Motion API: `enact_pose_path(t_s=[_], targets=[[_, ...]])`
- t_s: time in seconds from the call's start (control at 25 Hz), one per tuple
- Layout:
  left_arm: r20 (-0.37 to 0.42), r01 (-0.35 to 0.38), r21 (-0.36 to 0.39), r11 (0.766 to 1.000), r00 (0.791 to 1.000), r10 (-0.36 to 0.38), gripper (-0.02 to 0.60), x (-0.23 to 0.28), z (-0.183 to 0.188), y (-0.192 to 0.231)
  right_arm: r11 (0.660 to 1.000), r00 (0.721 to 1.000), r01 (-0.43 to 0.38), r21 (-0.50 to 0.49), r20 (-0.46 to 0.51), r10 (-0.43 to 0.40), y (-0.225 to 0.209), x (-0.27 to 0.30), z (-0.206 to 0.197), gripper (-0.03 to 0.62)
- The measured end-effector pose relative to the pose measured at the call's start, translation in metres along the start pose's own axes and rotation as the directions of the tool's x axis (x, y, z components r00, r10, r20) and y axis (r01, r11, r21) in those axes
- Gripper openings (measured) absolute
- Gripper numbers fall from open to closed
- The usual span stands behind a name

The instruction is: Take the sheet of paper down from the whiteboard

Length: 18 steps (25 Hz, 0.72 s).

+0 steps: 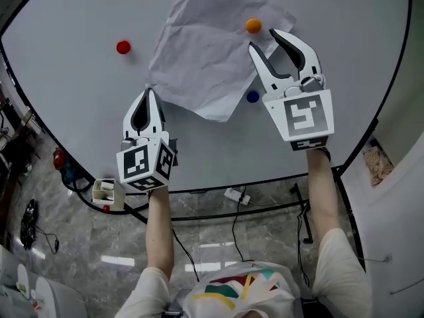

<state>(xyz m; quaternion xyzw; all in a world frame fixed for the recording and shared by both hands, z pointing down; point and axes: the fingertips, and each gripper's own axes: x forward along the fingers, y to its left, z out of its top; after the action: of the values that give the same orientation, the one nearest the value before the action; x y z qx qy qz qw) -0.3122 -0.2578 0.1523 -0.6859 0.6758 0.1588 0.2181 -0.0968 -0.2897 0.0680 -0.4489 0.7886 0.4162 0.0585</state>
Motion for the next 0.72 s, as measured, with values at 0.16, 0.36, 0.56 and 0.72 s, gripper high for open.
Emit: enact_pose_path(t_s=[0.16,0.36,0.56,0.72], targets=[[-0.001,-0.003,0.004,1.000,1.000,0.003,0.044,0.001,-0.001,-0.001,0.999,1.000,-0.010,-0.037,-0.024,0.010,-0.005,0.024,0.002,0.150],[0.004,0.001,0.005,1.000,1.000,-0.001,0.044,0.003,-0.001,0.000,0.998,0.999,-0.024,-0.055,-0.042,0.022,-0.007,0.035,0.000,0.150],[0.002,-0.006,0.042,0.999,1.000,0.006,0.044,0.004,-0.002,0.001,0.999,0.999,-0.029,-0.027,-0.026,0.029,-0.009,0.035,-0.001,0.141],[0.001,-0.006,0.046,0.999,1.000,0.006,0.044,0.004,-0.002,0.000,0.998,0.999,-0.044,-0.038,-0.027,0.043,-0.012,0.035,-0.002,0.141]])
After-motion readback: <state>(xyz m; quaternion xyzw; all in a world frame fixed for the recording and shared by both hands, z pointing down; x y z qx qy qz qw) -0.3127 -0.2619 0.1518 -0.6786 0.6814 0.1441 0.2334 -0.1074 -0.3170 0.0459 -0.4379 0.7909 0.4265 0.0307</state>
